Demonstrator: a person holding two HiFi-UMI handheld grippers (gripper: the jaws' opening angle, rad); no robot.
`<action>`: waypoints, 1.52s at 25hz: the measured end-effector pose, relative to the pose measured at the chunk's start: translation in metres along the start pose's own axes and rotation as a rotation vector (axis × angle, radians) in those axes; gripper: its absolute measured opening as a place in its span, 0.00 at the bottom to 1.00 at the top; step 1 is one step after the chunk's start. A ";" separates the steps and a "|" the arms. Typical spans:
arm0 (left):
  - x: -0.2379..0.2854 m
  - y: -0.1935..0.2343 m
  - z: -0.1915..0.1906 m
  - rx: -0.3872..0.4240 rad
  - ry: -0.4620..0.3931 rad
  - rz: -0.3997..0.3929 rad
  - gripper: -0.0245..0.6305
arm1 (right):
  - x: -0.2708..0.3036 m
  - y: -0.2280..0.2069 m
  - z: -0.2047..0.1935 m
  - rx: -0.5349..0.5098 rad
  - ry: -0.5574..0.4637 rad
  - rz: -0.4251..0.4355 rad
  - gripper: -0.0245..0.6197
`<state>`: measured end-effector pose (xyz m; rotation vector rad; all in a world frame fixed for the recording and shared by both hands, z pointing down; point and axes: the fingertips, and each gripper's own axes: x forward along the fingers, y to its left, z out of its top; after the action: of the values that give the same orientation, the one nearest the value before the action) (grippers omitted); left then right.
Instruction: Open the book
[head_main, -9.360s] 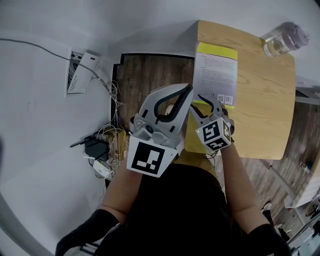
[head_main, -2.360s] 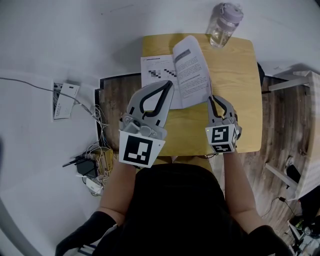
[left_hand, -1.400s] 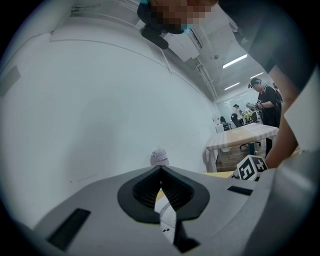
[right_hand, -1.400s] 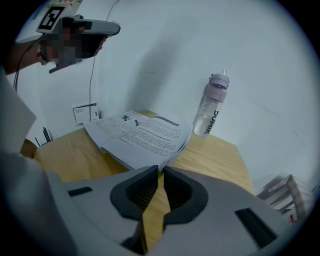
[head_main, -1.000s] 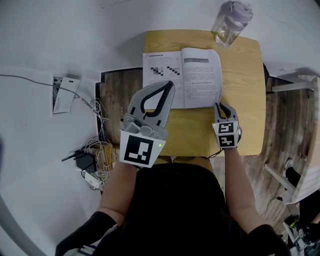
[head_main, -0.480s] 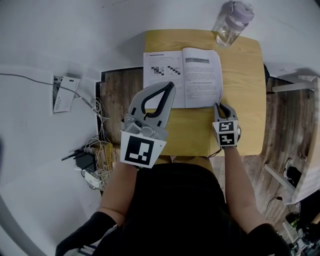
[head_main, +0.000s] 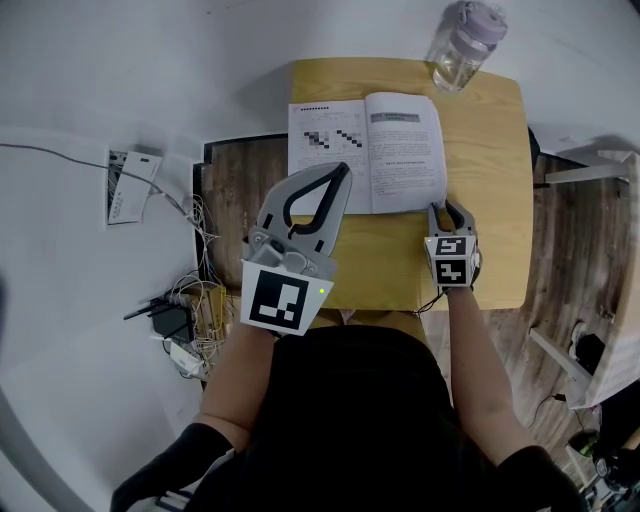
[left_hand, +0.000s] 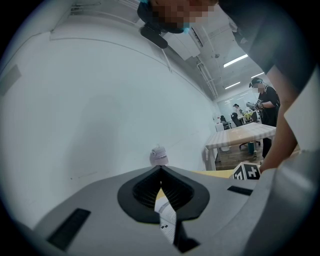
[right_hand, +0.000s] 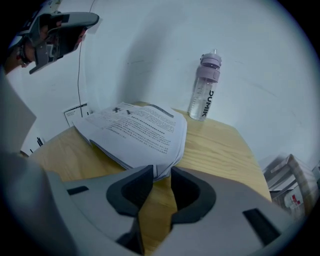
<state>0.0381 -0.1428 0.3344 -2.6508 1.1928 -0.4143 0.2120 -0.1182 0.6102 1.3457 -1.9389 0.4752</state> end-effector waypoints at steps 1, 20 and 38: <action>-0.001 -0.001 0.000 -0.001 0.002 -0.001 0.05 | 0.000 -0.001 0.000 0.007 -0.001 -0.007 0.23; -0.004 -0.002 -0.003 -0.010 0.006 -0.001 0.05 | -0.001 -0.007 0.000 -0.019 -0.021 -0.035 0.31; -0.001 -0.003 -0.005 -0.016 0.005 0.000 0.05 | -0.001 -0.007 0.002 -0.038 -0.030 -0.039 0.31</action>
<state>0.0378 -0.1402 0.3399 -2.6647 1.2022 -0.4136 0.2177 -0.1211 0.6075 1.3708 -1.9327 0.3998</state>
